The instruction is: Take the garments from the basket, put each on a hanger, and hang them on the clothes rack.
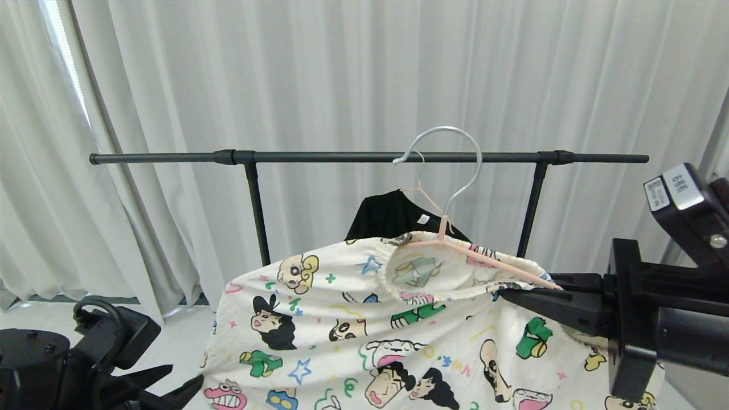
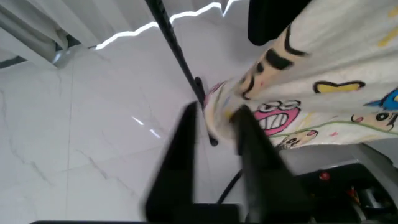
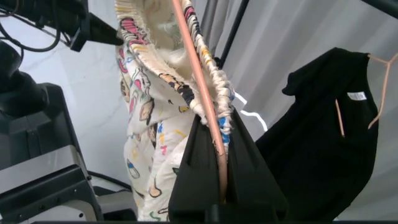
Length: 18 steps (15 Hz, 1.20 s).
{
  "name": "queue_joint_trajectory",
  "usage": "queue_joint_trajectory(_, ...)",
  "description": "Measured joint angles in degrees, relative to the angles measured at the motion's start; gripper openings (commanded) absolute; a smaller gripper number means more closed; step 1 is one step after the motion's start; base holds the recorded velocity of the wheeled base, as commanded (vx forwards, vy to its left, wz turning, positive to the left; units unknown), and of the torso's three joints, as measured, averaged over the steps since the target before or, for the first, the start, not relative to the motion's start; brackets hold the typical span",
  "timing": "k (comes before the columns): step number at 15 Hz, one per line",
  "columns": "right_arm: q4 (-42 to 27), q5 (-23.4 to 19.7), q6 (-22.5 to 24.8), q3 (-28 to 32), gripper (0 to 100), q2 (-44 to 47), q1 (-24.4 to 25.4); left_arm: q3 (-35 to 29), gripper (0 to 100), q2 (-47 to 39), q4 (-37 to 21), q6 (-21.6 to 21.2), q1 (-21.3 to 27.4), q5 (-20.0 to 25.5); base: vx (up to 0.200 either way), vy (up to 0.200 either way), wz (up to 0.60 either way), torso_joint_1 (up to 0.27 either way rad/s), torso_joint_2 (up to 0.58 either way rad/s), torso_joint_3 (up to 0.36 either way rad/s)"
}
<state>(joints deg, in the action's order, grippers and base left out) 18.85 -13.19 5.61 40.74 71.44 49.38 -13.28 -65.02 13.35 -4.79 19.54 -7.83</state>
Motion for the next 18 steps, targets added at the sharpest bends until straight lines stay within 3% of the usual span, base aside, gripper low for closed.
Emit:
queue_joint_trajectory(4, -0.33, 0.04, 0.07, -0.78, 0, -0.05, -4.16, -1.02, 100, 3.51, 3.89, 0.20, 1.16, 4.88, 0.000, 0.000, 0.00, 0.000, 0.00, 0.000)
queue_joint_trajectory(8, -1.94, 0.13, 0.30, -6.40, 0, -2.45, -12.65, -1.00, 100, 5.16, 6.96, -0.05, 1.05, 4.83, 0.000, 0.000, 0.00, 0.000, 0.00, 0.000)
queue_joint_trajectory(14, -21.41, 0.22, 0.63, -11.30, 0, -14.71, -29.03, -0.83, 100, 4.63, 7.01, -0.29, 0.94, -0.84, 0.000, 0.000, 0.00, 0.000, 0.00, 0.000)
queue_joint_trajectory(18, -28.09, 0.72, 2.35, -11.53, 0, -20.26, -40.79, -0.85, 100, 3.45, 7.01, -0.29, 0.94, -3.23, 0.000, 0.000, 0.00, 0.000, 0.00, 0.000)
